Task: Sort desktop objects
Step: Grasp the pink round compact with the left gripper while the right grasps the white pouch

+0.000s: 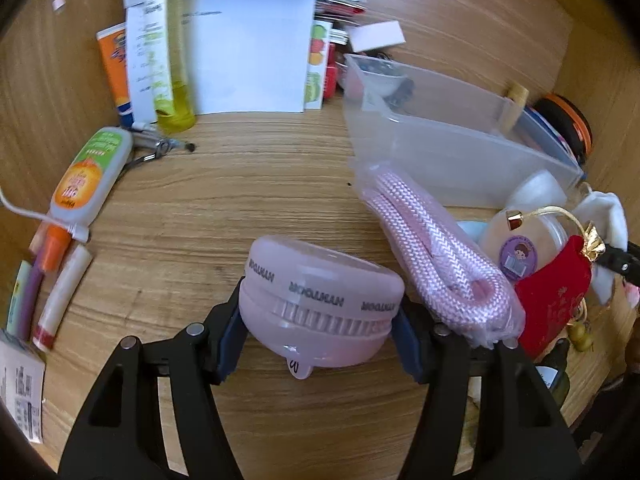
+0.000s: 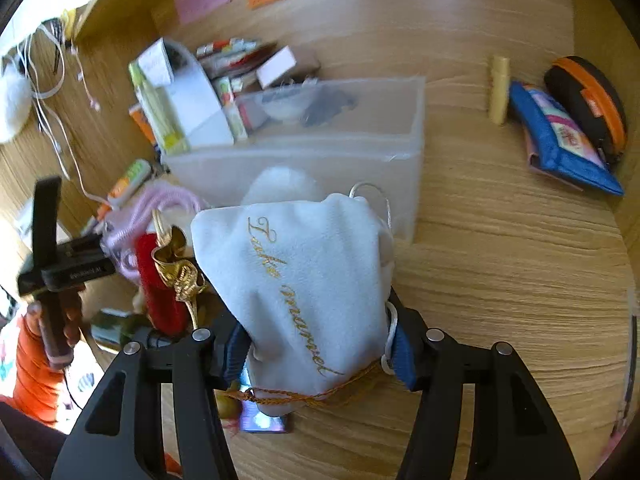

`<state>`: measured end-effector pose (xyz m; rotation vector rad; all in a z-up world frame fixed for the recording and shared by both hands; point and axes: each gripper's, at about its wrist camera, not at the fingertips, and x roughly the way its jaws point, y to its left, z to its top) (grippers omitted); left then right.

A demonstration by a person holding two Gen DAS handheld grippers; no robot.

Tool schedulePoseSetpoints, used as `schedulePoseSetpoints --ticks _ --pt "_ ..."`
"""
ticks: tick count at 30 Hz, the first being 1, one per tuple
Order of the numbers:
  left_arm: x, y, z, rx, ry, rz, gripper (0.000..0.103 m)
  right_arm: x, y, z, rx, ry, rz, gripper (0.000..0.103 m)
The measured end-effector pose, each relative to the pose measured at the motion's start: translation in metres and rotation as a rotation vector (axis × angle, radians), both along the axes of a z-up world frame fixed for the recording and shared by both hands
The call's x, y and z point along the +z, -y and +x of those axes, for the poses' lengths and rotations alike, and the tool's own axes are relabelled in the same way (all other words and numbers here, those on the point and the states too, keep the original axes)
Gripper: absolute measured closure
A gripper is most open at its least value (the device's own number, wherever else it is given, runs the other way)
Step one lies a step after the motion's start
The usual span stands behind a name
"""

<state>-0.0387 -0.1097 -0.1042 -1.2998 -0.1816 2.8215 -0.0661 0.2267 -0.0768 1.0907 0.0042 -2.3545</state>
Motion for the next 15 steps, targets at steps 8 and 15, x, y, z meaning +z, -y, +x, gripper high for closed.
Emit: schedulePoseSetpoints --ticks 8,15 --pt "0.006 0.01 0.008 0.062 -0.037 0.012 0.04 0.014 -0.018 -0.002 -0.05 -0.04 -0.046 0.049" --pt "0.02 0.015 0.019 0.094 -0.09 0.033 0.04 0.023 -0.028 -0.001 -0.063 -0.068 -0.081 0.049"
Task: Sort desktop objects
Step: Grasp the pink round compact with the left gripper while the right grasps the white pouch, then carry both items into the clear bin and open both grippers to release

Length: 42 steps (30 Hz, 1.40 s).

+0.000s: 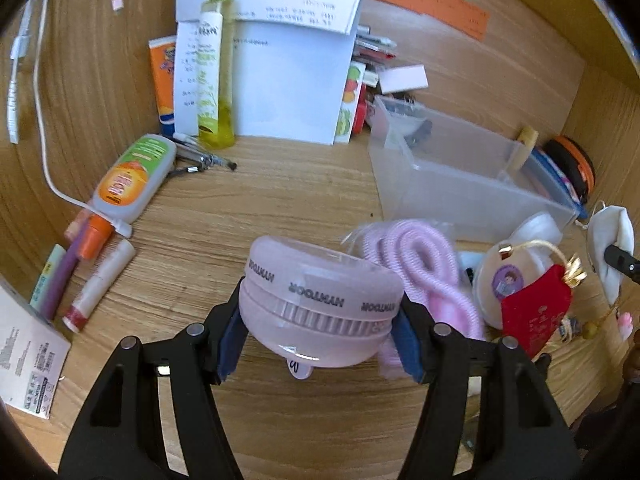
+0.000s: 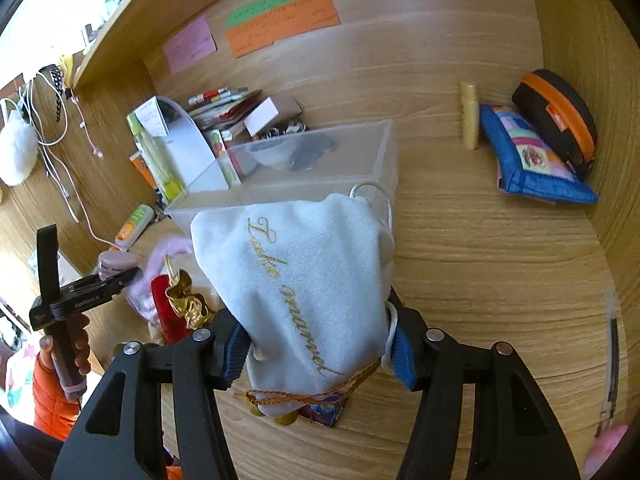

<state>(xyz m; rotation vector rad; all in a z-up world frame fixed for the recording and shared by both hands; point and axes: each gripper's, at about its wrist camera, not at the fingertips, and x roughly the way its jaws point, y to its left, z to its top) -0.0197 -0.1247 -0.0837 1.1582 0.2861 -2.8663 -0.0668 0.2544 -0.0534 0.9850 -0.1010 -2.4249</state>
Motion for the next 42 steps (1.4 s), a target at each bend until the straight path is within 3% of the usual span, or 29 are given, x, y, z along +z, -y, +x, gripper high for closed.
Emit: schedulePoseSetpoints --ticks 10,26,42 --pt "0.021 -0.01 0.003 -0.027 -0.057 -0.014 0.04 0.015 0.004 -0.003 -0.004 -0.069 0.029 0.048" --pt "0.051 -0.046 -0.027 -0.134 -0.128 0.019 0.04 0.015 0.051 -0.033 0.047 -0.206 0.259 0.047" --pt "0.038 -0.087 -0.109 -0.252 -0.045 -0.026 0.04 0.013 0.083 -0.072 0.08 -0.23 0.335 0.042"
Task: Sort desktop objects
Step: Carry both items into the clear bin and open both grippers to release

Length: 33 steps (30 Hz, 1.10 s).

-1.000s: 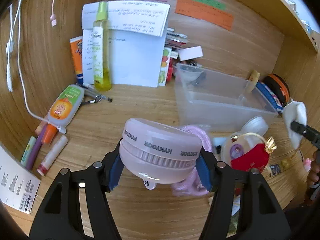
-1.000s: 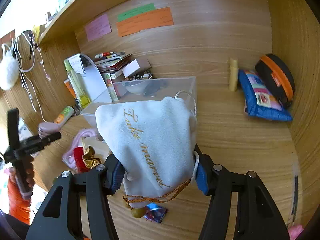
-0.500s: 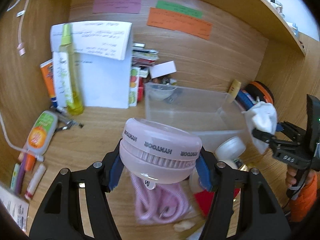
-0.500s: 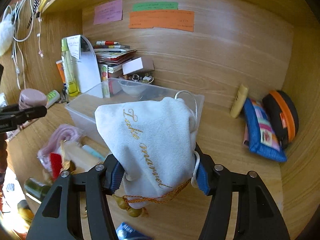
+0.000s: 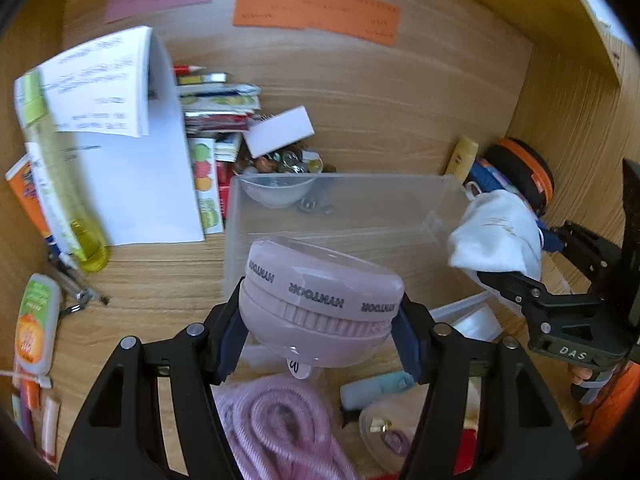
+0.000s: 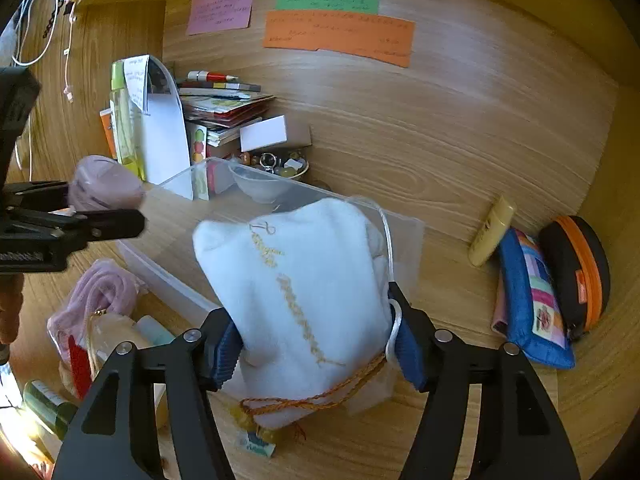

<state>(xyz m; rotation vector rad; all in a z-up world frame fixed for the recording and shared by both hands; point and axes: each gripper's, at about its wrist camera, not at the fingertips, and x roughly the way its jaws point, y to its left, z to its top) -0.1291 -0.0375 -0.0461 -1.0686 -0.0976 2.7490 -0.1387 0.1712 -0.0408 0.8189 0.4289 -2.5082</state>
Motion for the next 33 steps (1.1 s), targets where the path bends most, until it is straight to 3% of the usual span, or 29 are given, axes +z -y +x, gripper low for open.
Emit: schedulePoseSetpoints --ticks 5,8,23,27,33 --pt "-0.01 -0.008 -0.012 -0.022 0.032 -0.014 0.04 -0.005 0.005 -0.008 0.002 0.015 0.008 0.037" --pt "-0.015 -0.012 -0.015 -0.035 0.043 -0.026 0.04 -0.008 0.005 -0.008 0.02 0.039 -0.004 0.027" --pt "-0.014 -0.014 -0.01 -0.049 0.04 -0.032 0.04 -0.008 -0.002 0.016 0.024 0.049 -0.035 0.027" --pt "-0.006 -0.014 0.0 -0.04 0.022 -0.038 0.04 -0.006 -0.005 0.023 0.015 0.043 -0.04 0.021" --pt "0.014 -0.007 0.022 -0.007 -0.031 -0.043 0.028 0.003 -0.012 0.033 0.004 0.032 -0.058 0.018"
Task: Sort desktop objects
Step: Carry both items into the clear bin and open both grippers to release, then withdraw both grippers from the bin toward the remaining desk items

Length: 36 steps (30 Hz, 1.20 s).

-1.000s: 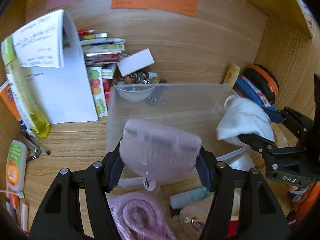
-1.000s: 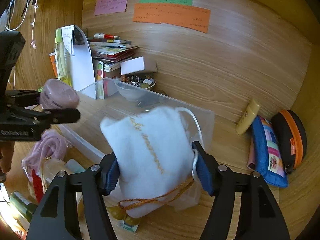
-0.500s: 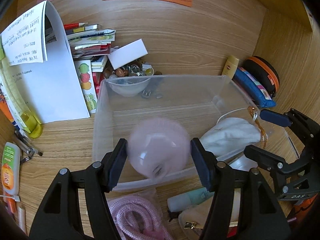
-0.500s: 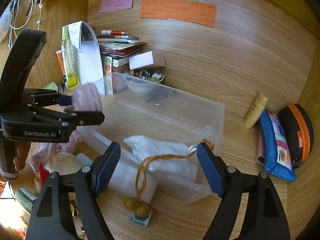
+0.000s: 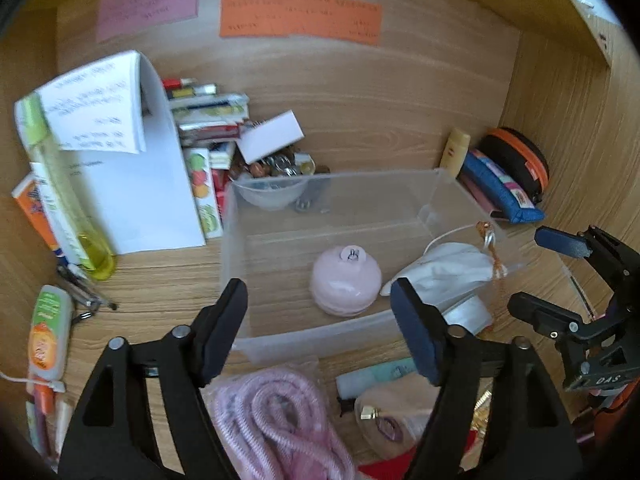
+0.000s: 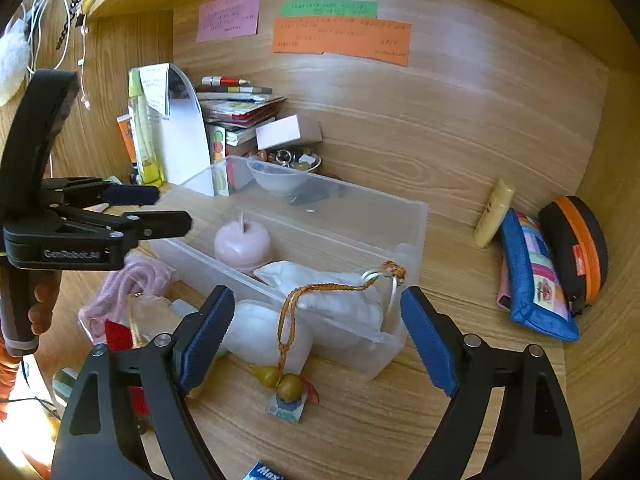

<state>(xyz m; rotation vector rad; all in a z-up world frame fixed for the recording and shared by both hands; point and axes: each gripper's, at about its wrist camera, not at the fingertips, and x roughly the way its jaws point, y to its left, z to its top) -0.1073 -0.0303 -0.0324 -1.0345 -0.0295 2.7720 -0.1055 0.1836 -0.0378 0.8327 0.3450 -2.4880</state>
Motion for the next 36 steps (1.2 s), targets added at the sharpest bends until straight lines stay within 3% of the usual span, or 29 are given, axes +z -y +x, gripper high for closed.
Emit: schedulePoseSetpoints --ticks 2,5,12,27,36 --pt "0.005 0.003 0.008 0.006 -0.011 -0.003 0.025 0.003 -0.003 0.006 -0.01 -0.013 -0.006 0.016" --pt "0.011 0.008 0.021 0.022 -0.028 -0.009 0.014 0.008 -0.007 0.016 -0.019 -0.034 -0.008 0.015" --pt "0.013 0.019 0.054 0.05 -0.043 -0.027 0.008 0.009 -0.017 0.035 -0.029 -0.038 -0.016 0.014" --pt "-0.014 0.041 0.107 0.129 0.022 -0.016 0.007 -0.005 -0.039 0.068 -0.048 0.002 -0.046 0.014" --pt "-0.038 0.027 0.139 0.2 0.08 0.047 0.007 -0.037 -0.057 0.078 -0.084 0.083 -0.047 0.014"
